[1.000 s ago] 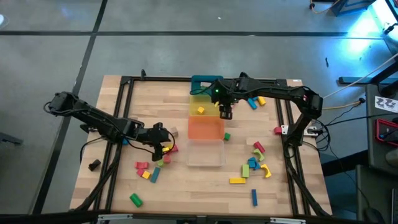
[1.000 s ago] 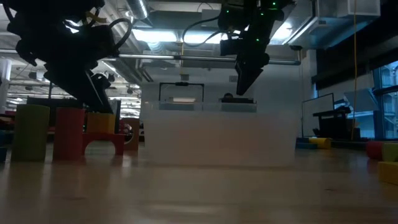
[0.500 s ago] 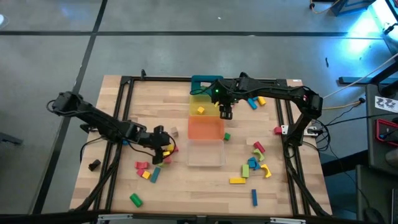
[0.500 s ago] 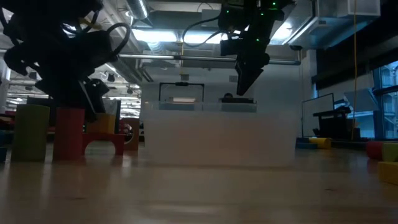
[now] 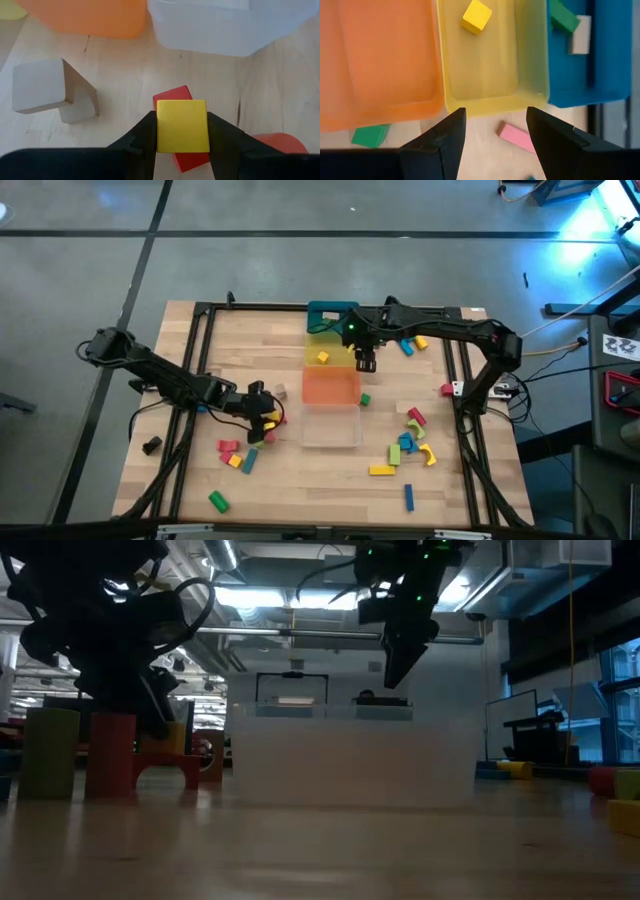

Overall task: Sort blocks by size
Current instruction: Put the yellow square block into the yellow bin

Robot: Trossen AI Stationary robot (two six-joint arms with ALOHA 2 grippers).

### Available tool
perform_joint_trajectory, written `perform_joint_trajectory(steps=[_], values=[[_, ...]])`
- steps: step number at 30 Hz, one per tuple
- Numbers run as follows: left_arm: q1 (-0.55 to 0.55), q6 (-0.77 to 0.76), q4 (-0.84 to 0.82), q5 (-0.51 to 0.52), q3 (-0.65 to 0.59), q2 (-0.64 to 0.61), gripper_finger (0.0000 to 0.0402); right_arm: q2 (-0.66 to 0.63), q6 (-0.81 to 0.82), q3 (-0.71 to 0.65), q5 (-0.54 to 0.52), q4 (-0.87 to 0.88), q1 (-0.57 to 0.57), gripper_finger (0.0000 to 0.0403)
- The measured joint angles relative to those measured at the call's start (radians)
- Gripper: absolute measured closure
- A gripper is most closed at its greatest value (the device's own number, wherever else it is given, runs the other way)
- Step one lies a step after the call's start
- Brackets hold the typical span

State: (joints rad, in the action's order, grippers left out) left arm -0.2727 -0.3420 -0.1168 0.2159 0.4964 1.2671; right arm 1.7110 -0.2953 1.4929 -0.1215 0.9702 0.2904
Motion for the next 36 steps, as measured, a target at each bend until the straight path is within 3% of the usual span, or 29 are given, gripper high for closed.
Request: perform_joint_trajectory(steps=[8,15,19,25,36], values=[[0.034,0.04,-0.004,-0.01,0.103,-0.002,0.0284,-0.115,0.002,0.001,-0.071,0.112,-0.053,0.0194],[0.109,0.259,0.016,0.013,0.222,-0.002,0.0284,-0.211,0.07,0.001,-0.068,0.188,-0.127,0.0194],[0.192,0.373,0.142,0.081,0.226,0.002,0.0282,-0.236,0.158,0.001,-0.062,0.23,-0.174,0.0194],[0.338,0.495,0.328,0.081,0.226,0.075,0.0279,-0.238,0.244,0.001,-0.061,0.27,-0.239,0.0194],[0.492,0.521,0.594,0.072,0.226,0.322,0.0276,-0.237,0.454,0.001,-0.041,0.333,-0.383,0.0194]])
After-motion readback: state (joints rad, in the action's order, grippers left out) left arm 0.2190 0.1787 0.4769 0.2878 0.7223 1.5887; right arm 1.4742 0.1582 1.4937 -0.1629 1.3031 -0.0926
